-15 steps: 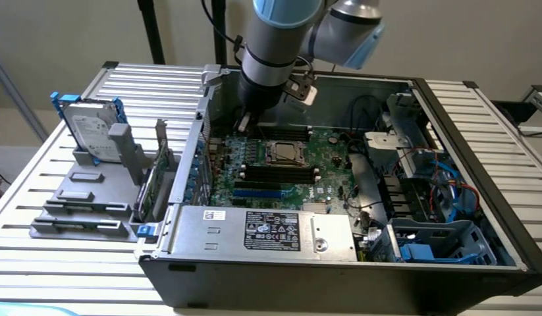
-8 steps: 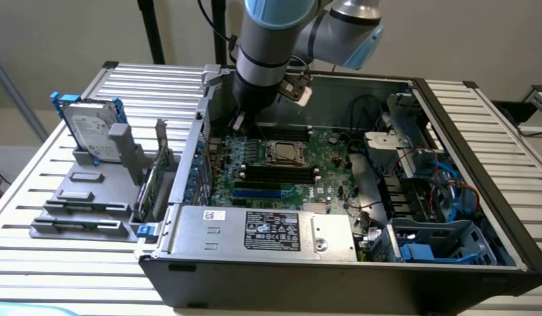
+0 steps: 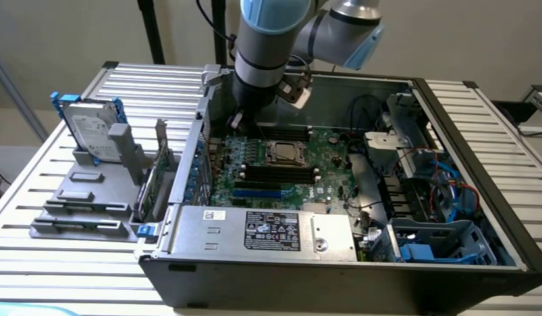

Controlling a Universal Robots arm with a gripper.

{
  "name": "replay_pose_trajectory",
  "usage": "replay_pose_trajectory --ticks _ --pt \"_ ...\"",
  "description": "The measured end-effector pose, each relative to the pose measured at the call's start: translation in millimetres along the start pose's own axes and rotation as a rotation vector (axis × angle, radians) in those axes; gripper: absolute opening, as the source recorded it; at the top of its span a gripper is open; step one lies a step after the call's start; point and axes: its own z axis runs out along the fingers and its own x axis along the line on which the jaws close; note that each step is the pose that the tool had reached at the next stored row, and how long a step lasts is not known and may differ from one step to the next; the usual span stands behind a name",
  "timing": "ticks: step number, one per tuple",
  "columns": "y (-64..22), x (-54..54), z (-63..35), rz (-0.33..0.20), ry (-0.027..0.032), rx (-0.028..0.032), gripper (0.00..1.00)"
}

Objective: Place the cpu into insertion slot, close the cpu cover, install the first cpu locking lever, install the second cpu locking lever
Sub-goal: 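Install the first cpu locking lever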

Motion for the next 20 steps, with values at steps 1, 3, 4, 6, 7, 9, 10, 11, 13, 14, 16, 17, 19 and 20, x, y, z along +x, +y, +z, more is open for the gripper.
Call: replay_pose_trajectory --ticks 1,3,4,6,7,9,10,11,13,14,16,17,19,20 --pt "-0.2 -0.1 0.0 0.008 0.0087 0.0013 0.11" --pt "-0.6 -0.4 0.1 0.023 0.0261 0.004 0.11" --pt "-0.8 -0.5 0.1 0.031 0.035 0.0054 0.11" --pt "-1.3 -0.7 0.1 0.046 0.0531 0.0084 0.11" --pt "-1.4 -0.8 0.2 0.053 0.0621 0.0101 0.11" --pt "-2.0 -1.1 0.2 0.066 0.0835 0.0161 0.11" --pt "-2.2 -1.2 0.3 0.071 0.0951 0.0201 0.11" --pt "-2.3 -1.3 0.3 0.074 0.105 0.024 0.11" --pt "-2.4 -1.2 0.3 0.083 0.1151 0.0257 0.11" --pt "-2.3 -1.1 0.4 0.085 0.1164 0.0249 0.11" --pt "-2.3 -1.0 0.4 0.089 0.1176 0.0237 0.11" --pt "-2.1 -0.9 0.4 0.091 0.1182 0.0232 0.11" --pt "-0.6 -0.1 0.1 0.095 0.1191 0.022 0.11" --pt "0.4 0.4 -0.1 0.097 0.1199 0.0217 0.11"
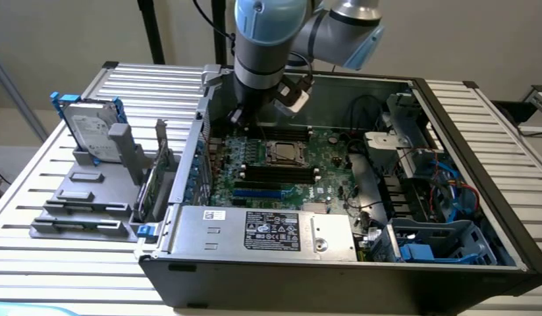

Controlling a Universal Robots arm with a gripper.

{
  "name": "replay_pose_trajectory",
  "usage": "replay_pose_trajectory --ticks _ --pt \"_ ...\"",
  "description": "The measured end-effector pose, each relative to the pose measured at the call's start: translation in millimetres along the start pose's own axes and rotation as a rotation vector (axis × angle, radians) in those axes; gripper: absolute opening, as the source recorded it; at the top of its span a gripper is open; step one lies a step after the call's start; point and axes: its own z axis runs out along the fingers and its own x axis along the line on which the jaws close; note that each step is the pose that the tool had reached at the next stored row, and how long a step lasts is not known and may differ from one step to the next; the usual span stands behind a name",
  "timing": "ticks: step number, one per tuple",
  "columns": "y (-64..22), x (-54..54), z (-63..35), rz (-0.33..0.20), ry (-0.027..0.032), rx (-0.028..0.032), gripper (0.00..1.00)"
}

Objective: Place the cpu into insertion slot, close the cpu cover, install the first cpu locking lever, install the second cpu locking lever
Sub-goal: 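Install the first cpu locking lever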

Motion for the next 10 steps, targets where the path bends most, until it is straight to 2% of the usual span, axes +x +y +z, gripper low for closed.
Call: replay_pose_trajectory --ticks 6,10 --pt "5.1 3.6 -0.4 0.009 0.0119 0.0023 0.11" --pt "7.9 6.6 -2.2 0.015 0.0179 0.0027 0.11"
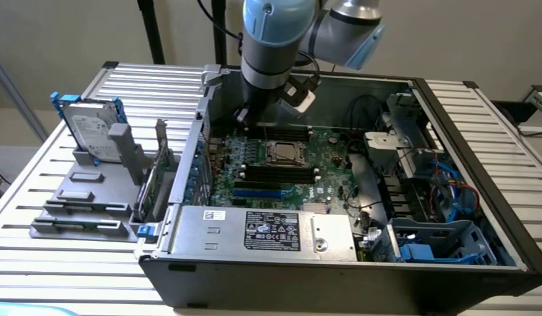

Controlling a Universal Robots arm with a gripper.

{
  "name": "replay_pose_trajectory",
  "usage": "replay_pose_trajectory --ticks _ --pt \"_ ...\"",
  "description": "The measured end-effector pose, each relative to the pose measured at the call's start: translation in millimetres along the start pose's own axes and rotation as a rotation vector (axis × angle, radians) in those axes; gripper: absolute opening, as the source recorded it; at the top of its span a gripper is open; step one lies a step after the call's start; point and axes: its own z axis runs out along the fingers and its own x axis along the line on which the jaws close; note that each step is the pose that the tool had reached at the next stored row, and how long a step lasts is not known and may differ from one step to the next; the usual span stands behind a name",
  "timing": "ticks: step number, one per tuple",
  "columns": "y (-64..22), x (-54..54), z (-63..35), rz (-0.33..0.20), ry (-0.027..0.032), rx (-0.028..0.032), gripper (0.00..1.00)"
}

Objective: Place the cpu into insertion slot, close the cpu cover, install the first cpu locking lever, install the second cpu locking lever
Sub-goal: 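Install the first cpu locking lever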

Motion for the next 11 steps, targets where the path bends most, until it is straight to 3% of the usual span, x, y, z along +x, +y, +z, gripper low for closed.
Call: replay_pose_trajectory --ticks 11 --pt "20.0 15.1 -3.2 0.006 0.0079 0.0014 0.11"
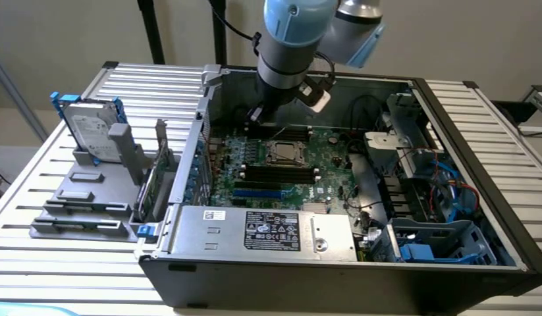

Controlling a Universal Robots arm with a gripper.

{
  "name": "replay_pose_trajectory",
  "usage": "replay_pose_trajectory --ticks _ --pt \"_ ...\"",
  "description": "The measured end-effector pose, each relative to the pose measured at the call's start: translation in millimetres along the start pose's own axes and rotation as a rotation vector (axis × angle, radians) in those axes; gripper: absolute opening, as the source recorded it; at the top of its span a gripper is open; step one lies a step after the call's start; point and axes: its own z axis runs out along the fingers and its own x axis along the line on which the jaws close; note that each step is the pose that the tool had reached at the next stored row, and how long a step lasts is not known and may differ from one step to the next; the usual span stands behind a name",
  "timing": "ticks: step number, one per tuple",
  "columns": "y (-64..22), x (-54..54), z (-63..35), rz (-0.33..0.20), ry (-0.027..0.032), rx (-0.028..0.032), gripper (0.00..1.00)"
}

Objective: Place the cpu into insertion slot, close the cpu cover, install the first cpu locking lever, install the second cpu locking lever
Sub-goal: 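Install the first cpu locking lever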

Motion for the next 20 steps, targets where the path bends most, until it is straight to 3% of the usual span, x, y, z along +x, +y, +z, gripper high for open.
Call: replay_pose_trajectory --ticks 7,10,13,15,20 --pt "5.0 2.3 0.5 0.001 0.0012 -0.0008 0.11" --pt "6.5 0.7 4.4 -0.001 0.0026 -0.0037 0.11" --pt "8.1 -1.2 9.3 -0.001 0.0005 -0.0057 0.11" --pt "9.0 -2.3 11.9 -0.001 -0.0041 -0.0091 0.11" --pt "10.7 -4.2 17.2 0.001 -0.023 -0.0231 0.11"
